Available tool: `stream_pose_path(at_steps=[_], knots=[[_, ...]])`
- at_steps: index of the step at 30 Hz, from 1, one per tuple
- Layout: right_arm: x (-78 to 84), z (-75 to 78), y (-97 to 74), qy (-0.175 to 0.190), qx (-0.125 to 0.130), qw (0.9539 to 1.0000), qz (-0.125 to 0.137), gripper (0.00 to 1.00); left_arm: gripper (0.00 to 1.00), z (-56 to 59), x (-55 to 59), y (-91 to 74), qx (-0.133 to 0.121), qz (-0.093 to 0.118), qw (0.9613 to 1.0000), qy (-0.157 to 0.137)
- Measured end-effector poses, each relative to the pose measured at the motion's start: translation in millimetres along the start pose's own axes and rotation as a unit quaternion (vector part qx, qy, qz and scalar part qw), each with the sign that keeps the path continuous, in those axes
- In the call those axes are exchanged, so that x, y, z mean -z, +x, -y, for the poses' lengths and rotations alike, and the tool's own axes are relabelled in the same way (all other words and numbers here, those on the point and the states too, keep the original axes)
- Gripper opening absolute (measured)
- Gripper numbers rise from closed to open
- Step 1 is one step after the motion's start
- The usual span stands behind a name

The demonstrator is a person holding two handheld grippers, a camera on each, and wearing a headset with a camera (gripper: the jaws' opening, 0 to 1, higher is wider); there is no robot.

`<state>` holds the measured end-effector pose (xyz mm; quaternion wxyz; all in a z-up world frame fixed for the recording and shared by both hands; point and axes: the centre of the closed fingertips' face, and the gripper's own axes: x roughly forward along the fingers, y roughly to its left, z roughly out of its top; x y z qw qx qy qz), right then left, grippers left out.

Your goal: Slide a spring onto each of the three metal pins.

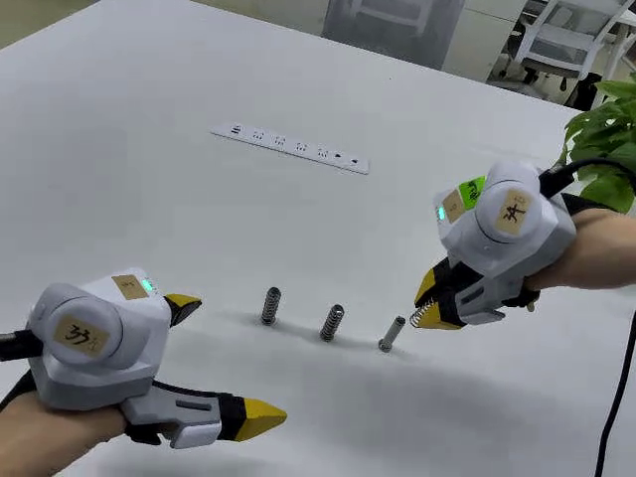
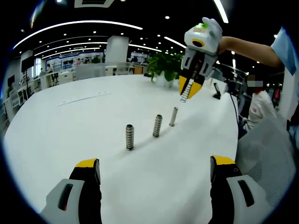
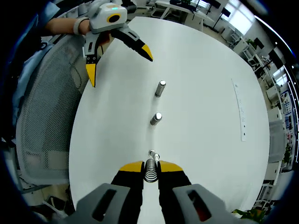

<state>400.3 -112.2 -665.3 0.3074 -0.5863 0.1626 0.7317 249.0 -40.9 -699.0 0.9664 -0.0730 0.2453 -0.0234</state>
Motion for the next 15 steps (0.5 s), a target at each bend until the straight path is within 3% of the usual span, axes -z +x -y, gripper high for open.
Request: stream_pose_path(at_steps=[15], knots=[[-1.0,4.3,16.2,-0.021,-0.018,0.9993,-0.027,0.12,1.0,1.0,1.3,-0.5,0.006,-0.003,1.0,0.0]])
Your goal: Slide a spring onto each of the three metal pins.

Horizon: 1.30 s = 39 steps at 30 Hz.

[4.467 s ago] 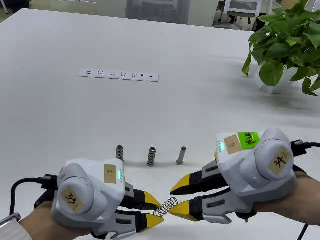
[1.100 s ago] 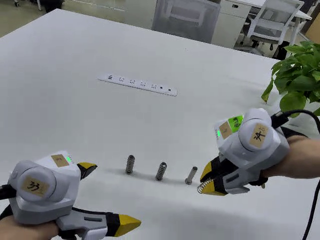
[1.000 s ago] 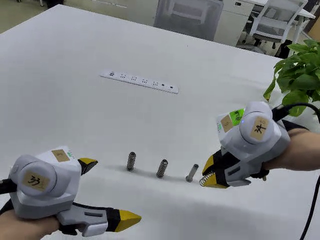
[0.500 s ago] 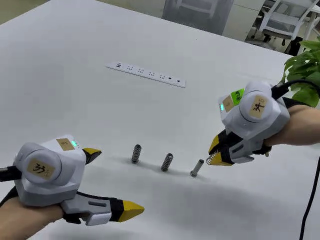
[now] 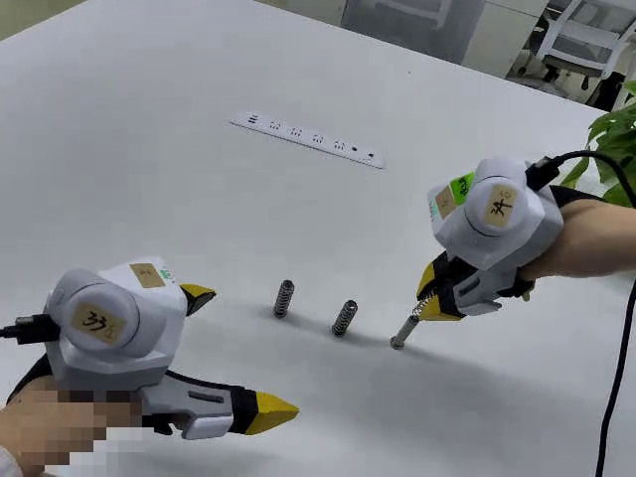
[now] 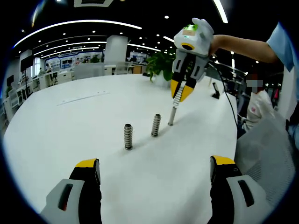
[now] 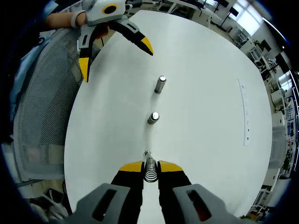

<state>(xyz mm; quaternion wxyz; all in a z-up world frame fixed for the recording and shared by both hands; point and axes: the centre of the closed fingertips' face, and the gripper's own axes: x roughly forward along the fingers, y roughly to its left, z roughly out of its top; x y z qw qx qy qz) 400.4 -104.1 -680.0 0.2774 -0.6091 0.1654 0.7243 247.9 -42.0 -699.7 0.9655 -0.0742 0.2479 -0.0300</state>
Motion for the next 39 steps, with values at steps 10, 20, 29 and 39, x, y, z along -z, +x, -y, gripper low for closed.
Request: stream_pose_path(at_steps=[10,20,29,39], knots=[[3.2,0.8,7.3,-0.006,-0.009,0.9999,-0.01,0.12,1.0,-3.6,2.6,-1.1,-0.002,-0.004,1.0,-0.001],[2.7,3.9,7.6,-0.005,-0.014,0.9998,-0.011,0.13,1.0,-2.2,5.1,-0.1,0.002,-0.009,1.0,-0.001],[1.6,0.5,5.6,-0.01,-0.016,0.9998,-0.011,0.13,1.0,-1.2,6.2,0.9,0.005,-0.011,0.9999,0.0],[3.4,0.1,6.7,-0.014,-0.018,0.9996,-0.018,0.13,0.99,-0.9,6.4,1.4,0.006,-0.012,0.9999,-0.001]])
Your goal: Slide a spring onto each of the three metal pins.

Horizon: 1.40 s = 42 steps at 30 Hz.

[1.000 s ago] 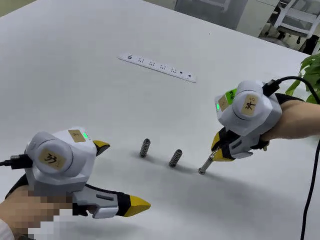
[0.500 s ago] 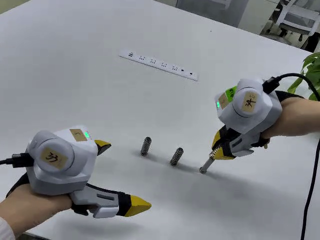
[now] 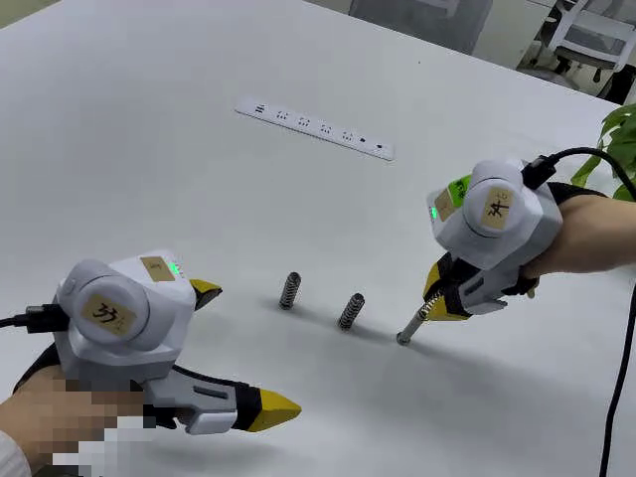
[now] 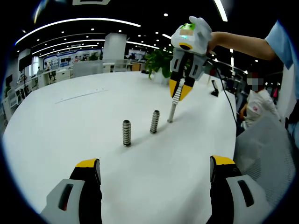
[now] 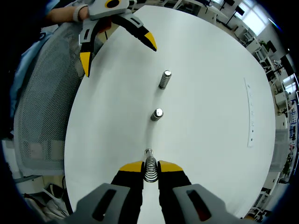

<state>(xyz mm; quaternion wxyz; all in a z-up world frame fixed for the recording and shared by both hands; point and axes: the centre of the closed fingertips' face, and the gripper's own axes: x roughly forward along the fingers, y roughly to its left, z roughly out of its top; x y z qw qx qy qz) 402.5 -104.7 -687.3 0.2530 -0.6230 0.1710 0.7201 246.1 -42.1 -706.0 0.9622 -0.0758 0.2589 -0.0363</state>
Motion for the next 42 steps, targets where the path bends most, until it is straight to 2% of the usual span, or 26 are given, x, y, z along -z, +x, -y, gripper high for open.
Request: stream_pose_path(at_steps=[8,25,35,42], knots=[[-0.5,-0.9,2.3,-0.003,-0.002,1.0,-0.001,0.13,0.99,1.5,-0.1,0.5,0.002,0.0,1.0,0.0],[2.3,-4.2,31.6,-0.013,-0.019,0.9994,-0.026,0.13,0.98,6.2,2.5,1.1,0.008,-0.007,0.9999,-0.001],[4.2,-4.5,45.7,-0.01,-0.027,0.9992,-0.029,0.13,0.98,7.3,4.7,1.4,0.013,-0.01,0.9999,-0.003],[5.4,-5.9,49.5,-0.005,-0.025,0.9993,-0.027,0.13,0.98,7.9,6.5,3.0,0.016,-0.014,0.9998,-0.003]])
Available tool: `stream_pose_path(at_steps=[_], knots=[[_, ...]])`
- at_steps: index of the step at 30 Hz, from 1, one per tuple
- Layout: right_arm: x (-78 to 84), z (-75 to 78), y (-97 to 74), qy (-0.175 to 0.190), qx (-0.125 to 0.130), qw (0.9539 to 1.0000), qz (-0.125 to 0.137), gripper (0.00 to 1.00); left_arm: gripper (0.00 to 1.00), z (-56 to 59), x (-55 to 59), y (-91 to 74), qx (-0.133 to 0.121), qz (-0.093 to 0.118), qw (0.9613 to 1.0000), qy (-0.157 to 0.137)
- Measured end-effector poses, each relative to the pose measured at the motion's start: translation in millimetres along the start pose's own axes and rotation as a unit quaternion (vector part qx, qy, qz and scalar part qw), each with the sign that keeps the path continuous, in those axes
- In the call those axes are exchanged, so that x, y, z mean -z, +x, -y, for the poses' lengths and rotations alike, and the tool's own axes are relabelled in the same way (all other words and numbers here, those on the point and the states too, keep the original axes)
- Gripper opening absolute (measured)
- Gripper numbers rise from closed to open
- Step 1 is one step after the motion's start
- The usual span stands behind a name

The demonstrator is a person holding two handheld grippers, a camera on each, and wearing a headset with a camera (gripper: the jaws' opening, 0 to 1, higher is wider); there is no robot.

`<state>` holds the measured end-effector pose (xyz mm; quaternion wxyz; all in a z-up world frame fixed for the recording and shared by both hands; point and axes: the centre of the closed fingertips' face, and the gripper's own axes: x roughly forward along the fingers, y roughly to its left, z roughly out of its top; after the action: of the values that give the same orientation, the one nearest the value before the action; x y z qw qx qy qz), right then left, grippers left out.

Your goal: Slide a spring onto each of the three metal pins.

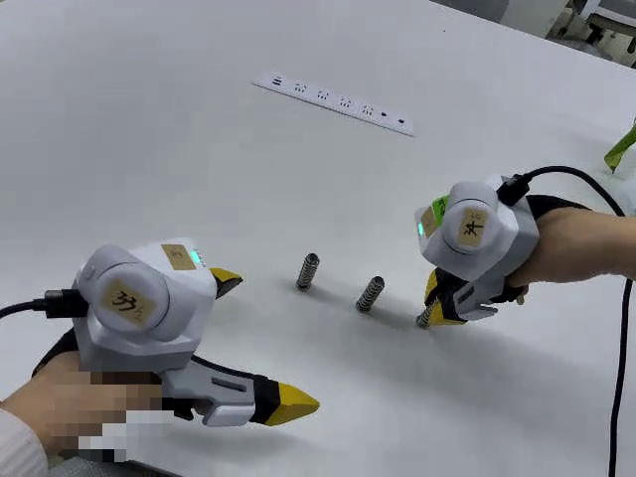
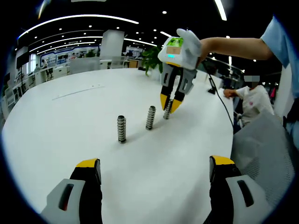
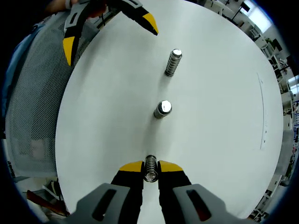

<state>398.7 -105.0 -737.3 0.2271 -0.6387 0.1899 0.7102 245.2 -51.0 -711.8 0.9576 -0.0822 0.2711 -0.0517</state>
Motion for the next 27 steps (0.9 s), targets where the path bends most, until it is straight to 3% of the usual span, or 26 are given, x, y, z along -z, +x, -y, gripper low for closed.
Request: stream_pose_path(at_steps=[19,23,27], knots=[[0.0,-4.0,8.6,0.011,-0.005,0.9999,0.008,0.13,0.98,0.4,-0.5,0.9,0.001,0.0,1.0,0.0],[-1.8,-7.4,9.6,0.008,-0.01,0.9999,0.012,0.23,0.98,-1.3,-0.7,0.6,-0.002,0.002,1.0,-0.002],[-5.6,-6.3,8.7,0.006,0.001,0.9997,0.022,0.33,0.98,-2.2,-0.2,0.7,-0.004,0.002,1.0,-0.004]])
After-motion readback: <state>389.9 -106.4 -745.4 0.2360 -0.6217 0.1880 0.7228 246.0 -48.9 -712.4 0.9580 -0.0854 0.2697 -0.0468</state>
